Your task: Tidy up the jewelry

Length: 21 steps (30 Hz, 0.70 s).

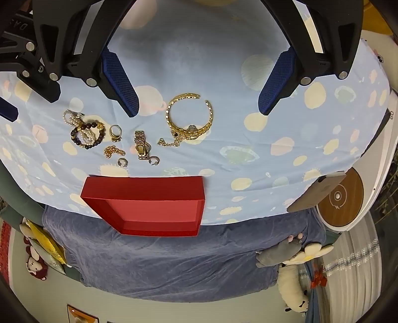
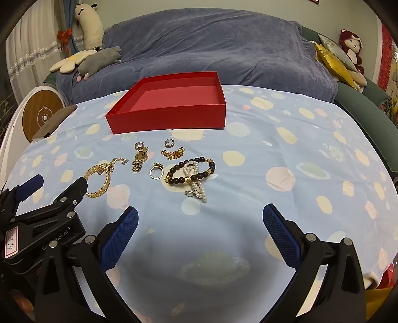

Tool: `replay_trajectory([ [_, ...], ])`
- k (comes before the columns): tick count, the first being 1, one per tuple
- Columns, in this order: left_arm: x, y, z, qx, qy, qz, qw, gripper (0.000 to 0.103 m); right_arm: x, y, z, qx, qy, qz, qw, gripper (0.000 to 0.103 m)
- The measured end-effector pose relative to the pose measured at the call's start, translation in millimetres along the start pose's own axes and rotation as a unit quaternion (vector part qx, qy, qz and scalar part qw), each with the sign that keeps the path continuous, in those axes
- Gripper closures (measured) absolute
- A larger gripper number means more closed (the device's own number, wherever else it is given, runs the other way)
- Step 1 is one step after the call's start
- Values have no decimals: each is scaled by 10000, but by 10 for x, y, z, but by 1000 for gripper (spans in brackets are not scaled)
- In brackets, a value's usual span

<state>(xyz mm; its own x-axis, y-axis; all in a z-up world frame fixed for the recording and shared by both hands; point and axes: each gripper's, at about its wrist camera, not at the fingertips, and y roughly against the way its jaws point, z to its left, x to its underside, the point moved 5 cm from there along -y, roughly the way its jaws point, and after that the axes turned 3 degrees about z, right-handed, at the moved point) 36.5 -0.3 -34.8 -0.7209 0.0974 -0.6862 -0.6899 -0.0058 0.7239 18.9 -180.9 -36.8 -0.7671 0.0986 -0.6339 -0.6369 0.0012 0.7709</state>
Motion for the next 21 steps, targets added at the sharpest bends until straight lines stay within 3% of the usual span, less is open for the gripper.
replay_trajectory([
  [21,12,-11,7,-1,10,27,10000,9,4,-11,35,-11,6,6,10000,5],
])
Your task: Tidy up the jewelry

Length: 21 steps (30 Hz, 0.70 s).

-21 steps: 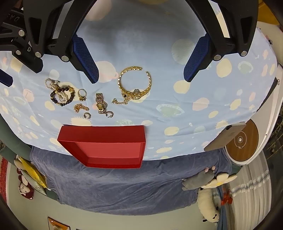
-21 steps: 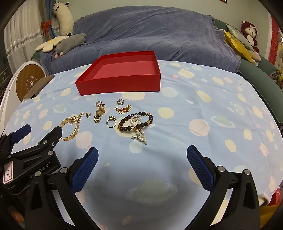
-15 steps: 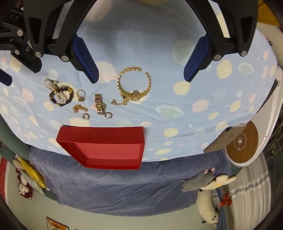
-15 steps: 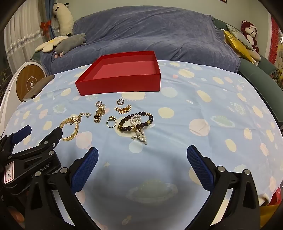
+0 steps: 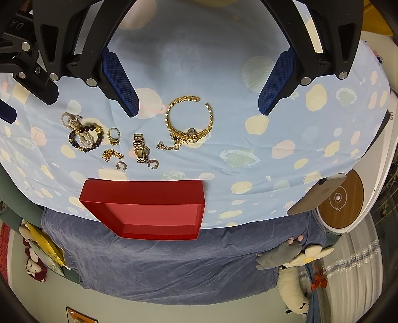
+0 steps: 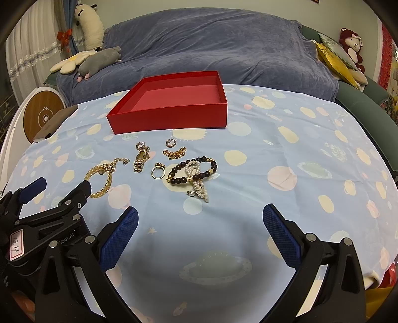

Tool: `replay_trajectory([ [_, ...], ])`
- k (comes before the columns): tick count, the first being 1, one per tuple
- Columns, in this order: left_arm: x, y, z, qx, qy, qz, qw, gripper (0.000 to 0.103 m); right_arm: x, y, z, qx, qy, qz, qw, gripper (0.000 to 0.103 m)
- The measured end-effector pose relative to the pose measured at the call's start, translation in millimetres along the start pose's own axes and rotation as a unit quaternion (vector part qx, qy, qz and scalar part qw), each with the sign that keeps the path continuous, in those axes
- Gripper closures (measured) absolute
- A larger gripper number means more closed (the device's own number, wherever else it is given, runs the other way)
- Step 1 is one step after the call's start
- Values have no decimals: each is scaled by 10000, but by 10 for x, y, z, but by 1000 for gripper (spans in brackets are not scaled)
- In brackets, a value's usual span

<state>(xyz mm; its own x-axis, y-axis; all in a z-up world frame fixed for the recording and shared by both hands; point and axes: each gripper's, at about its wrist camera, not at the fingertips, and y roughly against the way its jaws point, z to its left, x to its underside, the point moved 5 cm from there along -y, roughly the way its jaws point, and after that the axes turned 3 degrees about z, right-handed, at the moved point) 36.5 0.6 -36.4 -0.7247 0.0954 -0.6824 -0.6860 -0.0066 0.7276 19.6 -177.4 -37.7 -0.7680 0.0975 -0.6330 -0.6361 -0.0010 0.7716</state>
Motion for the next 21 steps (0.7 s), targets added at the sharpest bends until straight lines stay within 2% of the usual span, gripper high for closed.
replay_trajectory([
  [21,-3,4,-11,72,25,-16,10000,9,1,1,-1,-12,-11,7,10000,5],
])
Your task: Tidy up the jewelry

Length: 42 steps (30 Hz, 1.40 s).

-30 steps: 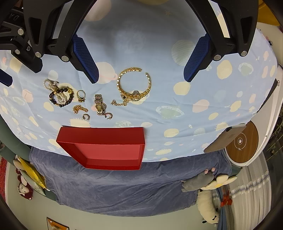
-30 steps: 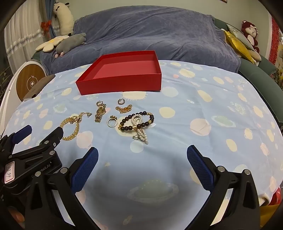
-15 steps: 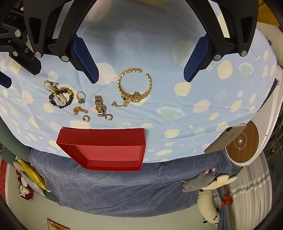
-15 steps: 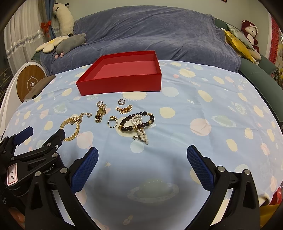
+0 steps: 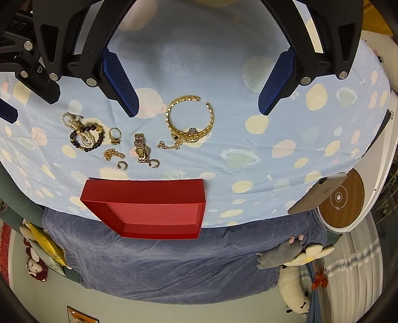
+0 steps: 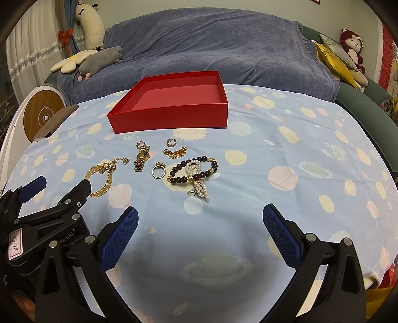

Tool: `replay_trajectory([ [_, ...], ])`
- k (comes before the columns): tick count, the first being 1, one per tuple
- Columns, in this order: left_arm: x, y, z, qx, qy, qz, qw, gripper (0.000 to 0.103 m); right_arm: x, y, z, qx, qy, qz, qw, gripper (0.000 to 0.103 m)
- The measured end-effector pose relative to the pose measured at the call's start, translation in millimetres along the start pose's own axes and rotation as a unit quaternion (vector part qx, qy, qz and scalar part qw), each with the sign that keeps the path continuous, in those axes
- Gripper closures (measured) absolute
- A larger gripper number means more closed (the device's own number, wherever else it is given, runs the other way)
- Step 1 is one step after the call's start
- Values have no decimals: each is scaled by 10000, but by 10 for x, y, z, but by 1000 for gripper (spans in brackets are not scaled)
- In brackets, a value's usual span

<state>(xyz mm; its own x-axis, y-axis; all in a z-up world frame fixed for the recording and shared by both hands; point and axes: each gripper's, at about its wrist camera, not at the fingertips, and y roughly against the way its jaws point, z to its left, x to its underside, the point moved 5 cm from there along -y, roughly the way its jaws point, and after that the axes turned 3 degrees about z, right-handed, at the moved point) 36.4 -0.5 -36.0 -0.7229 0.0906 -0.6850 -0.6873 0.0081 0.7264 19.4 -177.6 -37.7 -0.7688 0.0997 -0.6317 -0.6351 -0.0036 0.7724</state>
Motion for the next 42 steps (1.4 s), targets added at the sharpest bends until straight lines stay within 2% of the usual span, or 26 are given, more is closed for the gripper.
replay_trajectory([
  [9,0,19,-10,68,86,-23,9999,9,1,-1,-2,-5,7,5,10000,5],
  [12,19,-2,-12,-132,-105,63,9998,8,1,0,-5,0,10,2,10000,5],
  [18,41,-34,12,-228,-210,254,9992,8,1,-6,-5,6,0,5,10000,5],
  [20,56,-58,65,-187,-174,443,9987,8,8,-31,-22,5,-23,10,10000,5],
  [22,40,-72,122,-158,-68,396,9991,8,16,-75,-60,20,-66,57,10000,5],
  [27,35,-143,276,-154,120,598,9980,8,3,-168,-156,-130,-235,127,9996,5],
  [30,25,-164,323,-115,167,466,9987,8,-33,-241,-194,-220,-305,122,9992,5],
  [37,85,-299,226,52,9,611,9981,8,-88,-339,-144,-478,-440,257,9976,5],
  [42,33,-493,182,71,53,702,9975,8,-91,-375,-121,-489,-385,287,9976,5],
])
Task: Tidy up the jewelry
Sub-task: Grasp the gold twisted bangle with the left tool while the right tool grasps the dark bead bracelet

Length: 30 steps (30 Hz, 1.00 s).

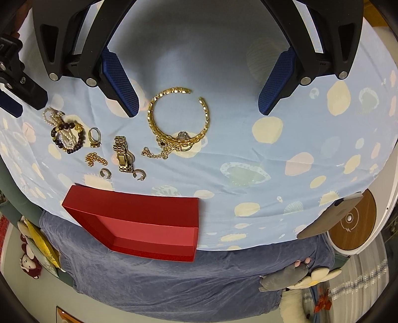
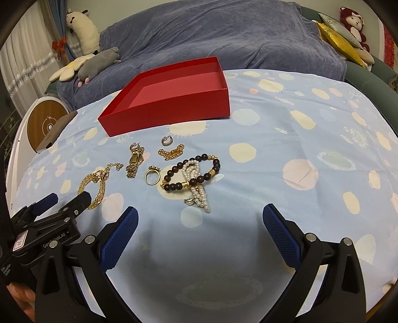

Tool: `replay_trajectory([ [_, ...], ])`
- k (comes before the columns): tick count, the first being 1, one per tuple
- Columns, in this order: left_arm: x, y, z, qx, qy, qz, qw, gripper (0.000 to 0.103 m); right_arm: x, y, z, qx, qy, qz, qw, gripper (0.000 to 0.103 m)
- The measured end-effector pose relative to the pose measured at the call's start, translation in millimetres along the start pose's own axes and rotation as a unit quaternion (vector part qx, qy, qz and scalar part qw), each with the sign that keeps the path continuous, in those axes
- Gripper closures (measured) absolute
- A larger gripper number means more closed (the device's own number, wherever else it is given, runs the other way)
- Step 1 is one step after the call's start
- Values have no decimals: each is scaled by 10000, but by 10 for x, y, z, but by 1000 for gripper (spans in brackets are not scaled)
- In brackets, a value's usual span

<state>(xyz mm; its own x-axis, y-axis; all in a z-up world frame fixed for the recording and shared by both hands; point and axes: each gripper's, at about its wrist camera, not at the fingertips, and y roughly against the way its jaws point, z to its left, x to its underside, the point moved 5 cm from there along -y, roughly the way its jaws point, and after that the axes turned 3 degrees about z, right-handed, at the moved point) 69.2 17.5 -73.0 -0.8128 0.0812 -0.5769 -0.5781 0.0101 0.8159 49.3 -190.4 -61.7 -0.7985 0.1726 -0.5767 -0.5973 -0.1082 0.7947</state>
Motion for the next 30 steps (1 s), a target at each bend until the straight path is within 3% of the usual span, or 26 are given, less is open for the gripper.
replay_trajectory([
  [5,-35,-170,-62,54,-68,106,9999,13,-11,-24,-46,-4,-71,34,10000,5],
  [6,-24,-201,-84,141,-98,188,9997,24,-14,-28,-62,-5,-90,34,10000,5],
  [12,-43,-183,-161,203,-366,103,9991,48,-60,-54,-119,2,-145,36,9999,5],
  [17,-69,-100,-160,400,-250,95,9988,48,-116,-54,-104,-64,-90,-21,9999,5],
  [24,-148,155,-14,524,84,-178,9984,48,-181,-174,-72,-195,-89,132,9997,29],
  [30,-150,189,61,606,229,-195,9977,48,-181,-287,-65,-479,-264,340,9979,40],
])
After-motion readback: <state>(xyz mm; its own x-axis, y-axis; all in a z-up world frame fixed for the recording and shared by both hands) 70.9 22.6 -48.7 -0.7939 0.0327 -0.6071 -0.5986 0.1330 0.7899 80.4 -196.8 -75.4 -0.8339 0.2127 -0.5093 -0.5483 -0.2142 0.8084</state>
